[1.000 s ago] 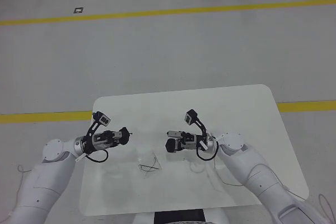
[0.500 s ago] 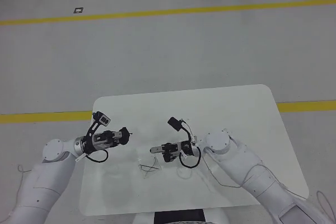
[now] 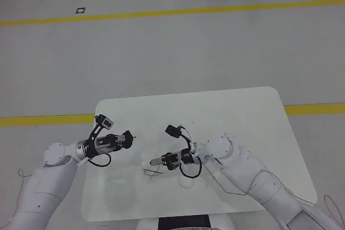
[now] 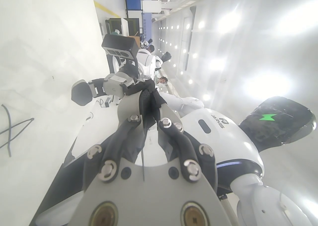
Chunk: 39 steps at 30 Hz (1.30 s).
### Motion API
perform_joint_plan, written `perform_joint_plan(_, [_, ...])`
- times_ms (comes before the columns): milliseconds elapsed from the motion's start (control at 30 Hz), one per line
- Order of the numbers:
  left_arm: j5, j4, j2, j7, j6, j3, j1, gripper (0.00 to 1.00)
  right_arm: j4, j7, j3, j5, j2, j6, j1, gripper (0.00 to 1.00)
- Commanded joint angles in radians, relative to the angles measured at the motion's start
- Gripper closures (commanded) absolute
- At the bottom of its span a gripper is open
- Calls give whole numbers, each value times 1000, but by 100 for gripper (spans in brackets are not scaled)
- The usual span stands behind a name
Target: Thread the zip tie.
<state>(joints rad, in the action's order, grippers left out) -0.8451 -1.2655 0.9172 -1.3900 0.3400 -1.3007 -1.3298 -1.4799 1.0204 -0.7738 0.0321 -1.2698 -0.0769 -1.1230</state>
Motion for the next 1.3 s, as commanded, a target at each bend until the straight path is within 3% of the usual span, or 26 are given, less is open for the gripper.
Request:
perform_joint_plan(0, [0, 0, 0, 0, 0, 0, 0, 100, -15, 3, 35, 35, -7, -10, 23, 0])
perform_joint_plan(167, [0, 0, 0, 0, 0, 0, 0, 100, -17, 13, 108, 101, -27, -32, 78, 0])
perform_joint_plan(333, [0, 0, 0, 0, 0, 0, 0, 100, -14, 21, 191, 263, -43, -53, 139, 0])
perform_joint_plan(667, [0, 0, 0, 0, 0, 0, 0, 100, -16, 2, 192, 269, -43, -47, 131, 0])
perform_joint_plan(733, [8, -12, 1, 33, -5, 1, -5, 100, -20, -1, 193, 282, -42, -39, 130, 0])
perform_joint_plan(1033, [-6, -3, -15, 18, 0, -82, -53, 100, -30, 14, 217, 350, -54, -73, 166, 0])
perform_joint_plan(1267, [-16, -13, -22, 0, 0, -156, -98, 100, -32, 24, 230, 371, -59, -64, 177, 0])
